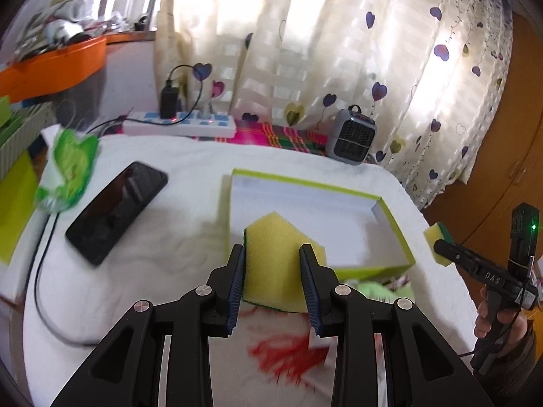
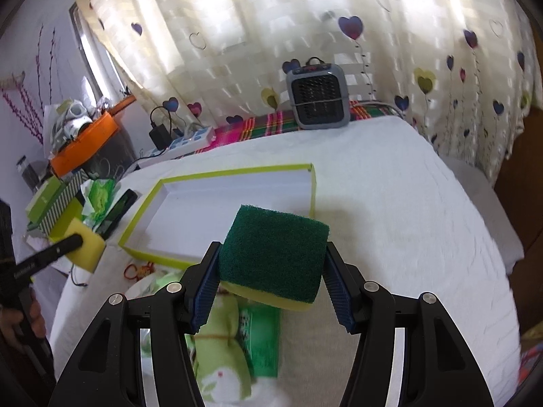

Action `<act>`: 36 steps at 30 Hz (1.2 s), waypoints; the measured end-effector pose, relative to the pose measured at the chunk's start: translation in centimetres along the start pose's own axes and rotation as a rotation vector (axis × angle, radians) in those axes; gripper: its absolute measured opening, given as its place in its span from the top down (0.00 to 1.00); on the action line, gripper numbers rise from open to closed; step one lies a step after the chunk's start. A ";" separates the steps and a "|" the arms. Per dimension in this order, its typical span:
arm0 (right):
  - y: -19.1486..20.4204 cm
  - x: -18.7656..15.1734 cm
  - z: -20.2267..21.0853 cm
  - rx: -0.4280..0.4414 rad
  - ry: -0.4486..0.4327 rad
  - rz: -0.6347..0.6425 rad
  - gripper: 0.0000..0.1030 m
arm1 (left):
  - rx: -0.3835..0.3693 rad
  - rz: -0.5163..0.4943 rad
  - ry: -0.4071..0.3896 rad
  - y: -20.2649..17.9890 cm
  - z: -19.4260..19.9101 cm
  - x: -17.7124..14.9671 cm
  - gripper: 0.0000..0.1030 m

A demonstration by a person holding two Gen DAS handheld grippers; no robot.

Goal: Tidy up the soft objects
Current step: 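Place the yellow sponge in the green box lid while the right tool places the scouring sponge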

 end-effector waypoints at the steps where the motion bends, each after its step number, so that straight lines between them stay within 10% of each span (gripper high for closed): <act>1: 0.2 0.4 -0.5 -0.007 0.006 0.018 0.43 | -0.009 -0.007 0.008 -0.2 -0.6 0.4 0.70; 18: 1.0 3.0 -9.0 -0.064 0.142 0.132 0.43 | -0.030 -0.023 0.151 -0.9 -12.3 4.3 0.70; 36: 0.9 3.2 -13.1 -0.113 0.183 0.177 0.42 | -0.043 -0.014 0.179 -1.0 -16.1 4.5 0.67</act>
Point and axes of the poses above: each gripper's, at about its wrist camera, not at the fingertips, and z roughly against the way its jaws point, y to its left, x to its top, the point moved 8 cm from there along -z, roughly the way its jaws point, and after that the axes turned 6 degrees about z, right-handed, at the moved point
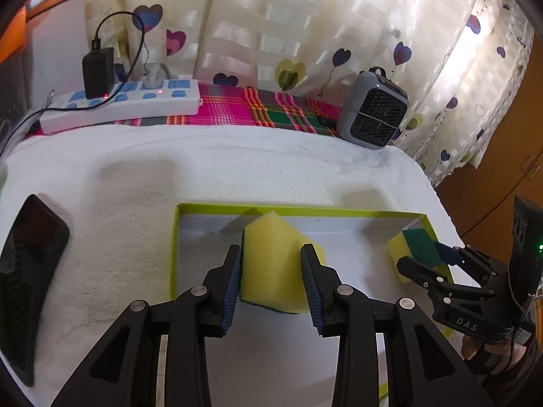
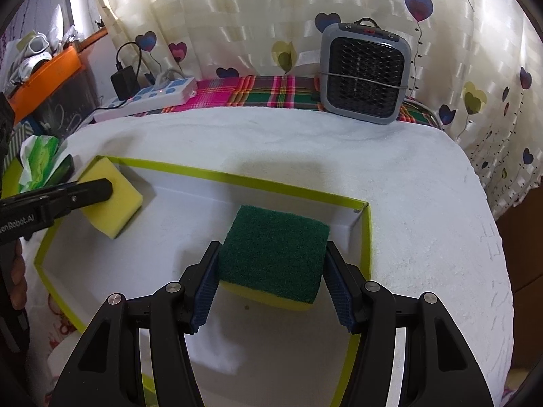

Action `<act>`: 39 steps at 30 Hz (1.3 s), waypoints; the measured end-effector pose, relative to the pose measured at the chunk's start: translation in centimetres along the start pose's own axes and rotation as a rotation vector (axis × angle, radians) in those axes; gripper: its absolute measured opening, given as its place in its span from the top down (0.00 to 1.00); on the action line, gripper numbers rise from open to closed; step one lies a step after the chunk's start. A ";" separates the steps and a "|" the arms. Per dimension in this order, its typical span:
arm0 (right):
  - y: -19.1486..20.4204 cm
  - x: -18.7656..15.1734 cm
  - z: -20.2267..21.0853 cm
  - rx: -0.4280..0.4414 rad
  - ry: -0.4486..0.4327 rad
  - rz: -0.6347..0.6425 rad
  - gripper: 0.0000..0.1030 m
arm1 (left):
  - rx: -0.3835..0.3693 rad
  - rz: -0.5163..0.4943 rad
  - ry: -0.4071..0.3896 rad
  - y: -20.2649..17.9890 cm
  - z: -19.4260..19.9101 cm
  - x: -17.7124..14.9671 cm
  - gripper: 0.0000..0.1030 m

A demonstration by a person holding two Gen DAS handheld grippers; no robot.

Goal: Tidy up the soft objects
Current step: 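Place the yellow sponge in the green box lid while the right tool places the scouring sponge, then move both tools back to the pile and close the right tool on the rolled green towel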

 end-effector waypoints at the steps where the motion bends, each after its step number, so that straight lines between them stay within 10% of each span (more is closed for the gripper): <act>1: 0.0 0.0 -0.1 -0.001 -0.001 -0.002 0.42 | 0.002 0.001 0.000 0.1 0.0 0.0 0.66; 39: 0.0 -1.4 4.5 0.067 -0.118 -0.091 0.32 | 0.049 -0.024 -0.070 -0.4 5.9 -2.6 0.43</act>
Point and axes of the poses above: each gripper's, at about its wrist camera, not at the fingertips, and z roughly against the way its jaws point, y to its left, x to its top, the point moved 8 cm from there along -z, roughly the way its jaws point, and after that the axes turned 6 degrees about z, right-handed, at the moved point
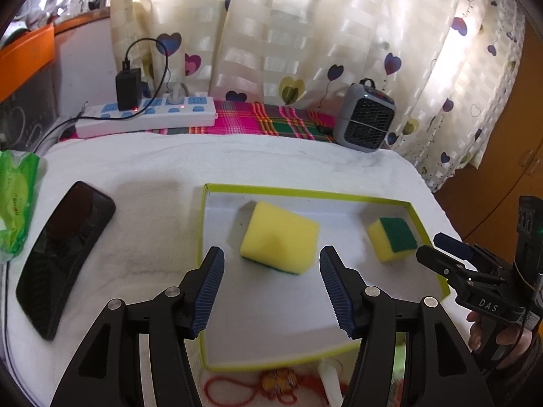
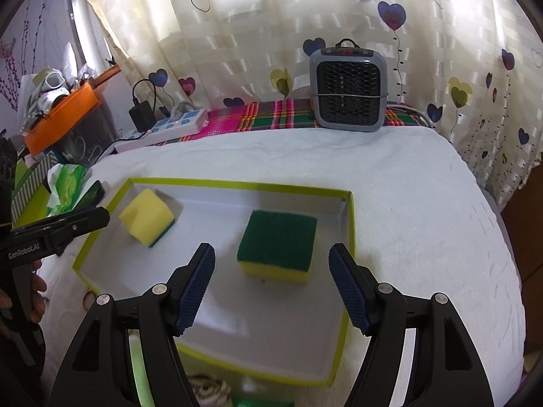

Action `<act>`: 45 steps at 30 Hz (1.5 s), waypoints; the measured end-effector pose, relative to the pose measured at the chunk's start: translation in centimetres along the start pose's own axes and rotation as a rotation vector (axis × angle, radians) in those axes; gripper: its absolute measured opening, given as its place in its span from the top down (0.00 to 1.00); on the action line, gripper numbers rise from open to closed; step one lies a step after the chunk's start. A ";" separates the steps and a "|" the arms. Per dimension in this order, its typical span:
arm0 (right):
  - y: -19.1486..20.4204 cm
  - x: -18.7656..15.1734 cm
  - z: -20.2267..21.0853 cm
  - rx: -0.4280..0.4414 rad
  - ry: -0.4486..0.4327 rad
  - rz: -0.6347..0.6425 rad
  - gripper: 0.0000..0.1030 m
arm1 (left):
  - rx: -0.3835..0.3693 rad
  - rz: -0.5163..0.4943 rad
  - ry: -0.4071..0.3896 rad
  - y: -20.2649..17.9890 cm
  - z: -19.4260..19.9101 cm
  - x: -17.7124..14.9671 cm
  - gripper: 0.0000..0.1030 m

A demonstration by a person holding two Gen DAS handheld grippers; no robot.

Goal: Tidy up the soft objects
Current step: 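Move both tools back to the pile and close the right tool on the rolled green towel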

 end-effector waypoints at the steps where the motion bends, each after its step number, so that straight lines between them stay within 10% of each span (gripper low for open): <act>1: 0.0 -0.2 0.3 0.000 -0.002 -0.001 0.32 | -0.001 -0.003 -0.004 -0.1 0.4 -0.2 0.43; 45: 5.0 -10.3 6.1 0.083 0.002 0.138 0.32 | -0.153 0.012 -0.001 -2.6 7.8 -11.3 0.43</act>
Point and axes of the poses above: each gripper's, at about its wrist camera, not at the fingertips, and z roughly against the way its jaws point, y to its left, x to its top, the point moved 8 cm from there along -z, roughly the way its jaws point, and after that the axes turned 6 degrees about z, right-handed, at the moved point
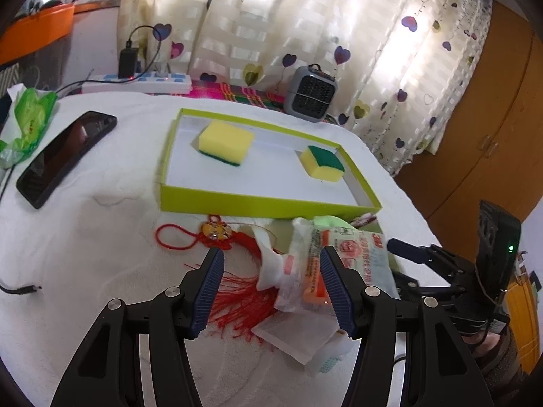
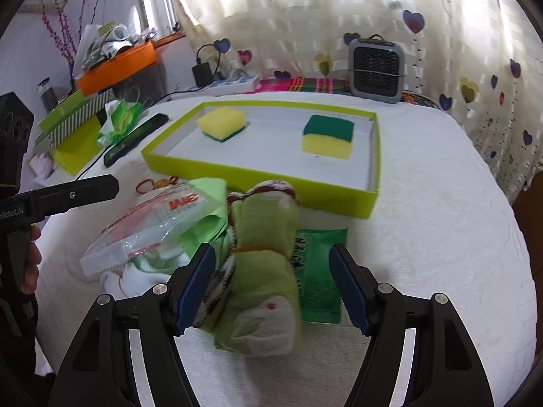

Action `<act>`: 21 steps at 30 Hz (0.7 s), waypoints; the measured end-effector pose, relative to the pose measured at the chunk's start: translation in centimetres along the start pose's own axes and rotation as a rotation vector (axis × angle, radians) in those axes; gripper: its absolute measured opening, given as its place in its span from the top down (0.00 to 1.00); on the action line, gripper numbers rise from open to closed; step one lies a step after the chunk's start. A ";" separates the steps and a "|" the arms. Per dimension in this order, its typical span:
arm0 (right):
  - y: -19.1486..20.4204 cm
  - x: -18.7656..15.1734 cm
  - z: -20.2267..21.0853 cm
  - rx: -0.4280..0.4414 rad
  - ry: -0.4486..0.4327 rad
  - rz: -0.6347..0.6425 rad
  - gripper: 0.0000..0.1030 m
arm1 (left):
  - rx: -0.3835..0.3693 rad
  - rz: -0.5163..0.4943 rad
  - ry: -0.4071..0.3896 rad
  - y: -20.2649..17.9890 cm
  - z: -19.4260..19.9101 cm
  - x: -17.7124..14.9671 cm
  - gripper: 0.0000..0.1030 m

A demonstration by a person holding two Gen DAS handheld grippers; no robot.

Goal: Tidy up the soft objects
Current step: 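Move both tools back to the pile and close the right tool on the rolled green towel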

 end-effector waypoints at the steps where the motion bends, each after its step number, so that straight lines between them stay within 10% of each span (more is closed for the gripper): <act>1: 0.3 -0.1 -0.1 0.005 0.003 0.006 0.34 | -0.005 0.000 0.003 -0.1 0.0 -0.1 0.43; 5: 1.0 -0.4 -0.6 0.039 0.016 0.016 0.54 | -0.023 -0.010 0.011 -0.8 0.0 -0.5 0.43; 21: 0.0 -1.0 0.5 0.089 -0.012 -0.054 0.66 | -0.032 -0.160 0.022 -4.3 0.9 -2.2 0.40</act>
Point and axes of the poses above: each gripper's, at about its wrist camera, not at the fingertips, and z roughly against the way its jaws point, y to its left, x to its top, the point moved 8 cm from there along -z, roughly the way its jaws point, and after that the axes turned 6 degrees about z, right-handed, at the moved point
